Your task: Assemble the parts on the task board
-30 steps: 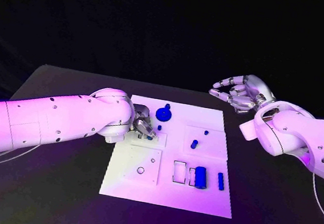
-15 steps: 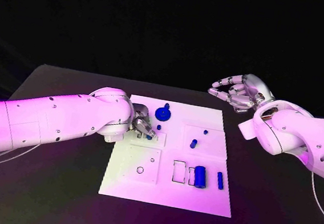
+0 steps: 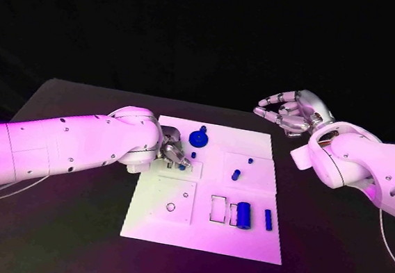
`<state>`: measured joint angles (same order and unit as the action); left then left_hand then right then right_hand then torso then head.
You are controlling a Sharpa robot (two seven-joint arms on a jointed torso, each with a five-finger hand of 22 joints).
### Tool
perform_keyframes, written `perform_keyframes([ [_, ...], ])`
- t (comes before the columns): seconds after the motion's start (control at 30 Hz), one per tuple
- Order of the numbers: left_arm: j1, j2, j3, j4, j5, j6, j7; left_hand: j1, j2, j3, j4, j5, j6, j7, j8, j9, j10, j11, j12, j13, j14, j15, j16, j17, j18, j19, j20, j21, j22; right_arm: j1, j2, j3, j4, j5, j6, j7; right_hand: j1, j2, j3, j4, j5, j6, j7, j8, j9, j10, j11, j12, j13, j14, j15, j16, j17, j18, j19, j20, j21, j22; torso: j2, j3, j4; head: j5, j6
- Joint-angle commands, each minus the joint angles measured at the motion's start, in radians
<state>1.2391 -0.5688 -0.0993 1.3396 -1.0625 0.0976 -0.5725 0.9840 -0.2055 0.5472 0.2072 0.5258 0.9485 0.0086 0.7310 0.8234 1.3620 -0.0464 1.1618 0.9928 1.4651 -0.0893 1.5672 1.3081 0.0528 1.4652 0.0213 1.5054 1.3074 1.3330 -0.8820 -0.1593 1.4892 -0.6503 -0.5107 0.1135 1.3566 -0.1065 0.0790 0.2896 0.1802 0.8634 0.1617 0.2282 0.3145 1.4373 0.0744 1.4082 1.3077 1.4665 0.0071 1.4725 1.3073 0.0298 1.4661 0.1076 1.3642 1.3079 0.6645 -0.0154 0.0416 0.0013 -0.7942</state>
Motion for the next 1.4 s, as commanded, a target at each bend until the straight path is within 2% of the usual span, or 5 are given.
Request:
perform_keyframes([
  [0.03, -0.004, 0.004, -0.002, 0.002, 0.011, 0.022, 0.002, -0.004, -0.004, -0.014, 0.004, -0.004, 0.002, 0.008, -0.005, 0.002, 0.004, -0.003, 0.006, 0.001, 0.106, -0.009, 0.004, 0.263, -0.016, 0.005, -0.006, -0.004, 0.106, -0.001, 0.000, 0.000, 0.000, -0.009, 0.014, 0.009, -0.004, 0.007, 0.001, 0.002, 0.005, -0.006, -0.002, 0.003, 0.001, -0.008, 0.000, -0.006, 0.112, 0.050, -0.009, -0.003, 0.048, 0.020, 0.010, -0.006, -0.006, 0.124, 0.001, 0.0000, -0.0001, -0.003, 0.000],
  [0.4, -0.004, 0.002, -0.002, 0.002, 0.008, 0.018, 0.002, 0.017, -0.005, -0.084, 0.053, -0.062, 0.008, 0.008, -0.020, 0.008, 0.003, -0.003, 0.006, 0.002, 0.106, -0.009, 0.004, 0.263, -0.016, 0.006, -0.006, -0.005, 0.106, -0.001, 0.000, 0.000, 0.000, -0.009, 0.015, 0.008, -0.005, 0.007, 0.001, 0.002, 0.005, -0.006, -0.002, 0.003, 0.001, -0.008, 0.000, -0.006, 0.112, 0.050, -0.009, -0.004, 0.048, 0.020, 0.009, -0.006, -0.006, 0.124, 0.000, -0.0005, 0.0005, -0.003, 0.003],
  [0.8, -0.004, -0.005, 0.000, 0.009, 0.002, 0.016, 0.002, 0.027, -0.007, -0.105, 0.070, -0.085, 0.010, 0.009, -0.024, 0.011, 0.004, -0.002, 0.009, 0.006, 0.106, -0.008, 0.004, 0.263, -0.017, 0.006, -0.005, -0.005, 0.107, -0.003, 0.000, 0.000, -0.001, -0.009, 0.016, 0.010, -0.028, 0.013, -0.007, 0.003, 0.004, -0.007, -0.003, 0.008, 0.002, -0.007, 0.000, -0.005, 0.112, 0.050, -0.009, -0.005, 0.048, 0.021, 0.010, -0.007, -0.009, 0.123, 0.000, -0.0004, -0.0003, 0.001, 0.008],
  [1.1, -0.002, -0.020, 0.013, 0.029, -0.005, 0.011, 0.002, 0.030, -0.012, -0.120, 0.080, -0.099, 0.012, 0.009, -0.026, 0.014, 0.005, -0.002, 0.009, 0.007, 0.106, -0.008, 0.004, 0.263, -0.016, 0.006, -0.005, -0.005, 0.106, -0.004, 0.000, 0.000, -0.003, -0.009, 0.013, 0.011, -0.062, 0.018, -0.026, 0.002, 0.025, -0.012, -0.003, 0.016, 0.003, -0.008, 0.000, -0.005, 0.110, 0.051, -0.010, -0.006, 0.050, 0.020, 0.012, -0.007, -0.011, 0.122, 0.000, 0.0003, 0.0011, 0.002, 0.012],
  [1.4, 0.013, -0.033, 0.043, 0.056, -0.002, -0.001, -0.001, 0.016, -0.014, -0.154, 0.085, -0.134, 0.000, 0.015, -0.035, 0.019, -0.005, 0.003, 0.005, 0.000, 0.106, -0.006, 0.004, 0.263, -0.015, 0.003, -0.003, -0.008, 0.102, -0.005, 0.003, 0.000, -0.009, -0.007, 0.011, 0.012, -0.071, 0.020, -0.033, 0.003, 0.032, -0.014, -0.003, 0.018, 0.003, -0.007, 0.000, -0.004, 0.110, 0.052, -0.010, -0.006, 0.051, 0.021, 0.012, -0.008, -0.013, 0.121, 0.000, -0.0001, -0.0005, 0.004, 0.019],
])
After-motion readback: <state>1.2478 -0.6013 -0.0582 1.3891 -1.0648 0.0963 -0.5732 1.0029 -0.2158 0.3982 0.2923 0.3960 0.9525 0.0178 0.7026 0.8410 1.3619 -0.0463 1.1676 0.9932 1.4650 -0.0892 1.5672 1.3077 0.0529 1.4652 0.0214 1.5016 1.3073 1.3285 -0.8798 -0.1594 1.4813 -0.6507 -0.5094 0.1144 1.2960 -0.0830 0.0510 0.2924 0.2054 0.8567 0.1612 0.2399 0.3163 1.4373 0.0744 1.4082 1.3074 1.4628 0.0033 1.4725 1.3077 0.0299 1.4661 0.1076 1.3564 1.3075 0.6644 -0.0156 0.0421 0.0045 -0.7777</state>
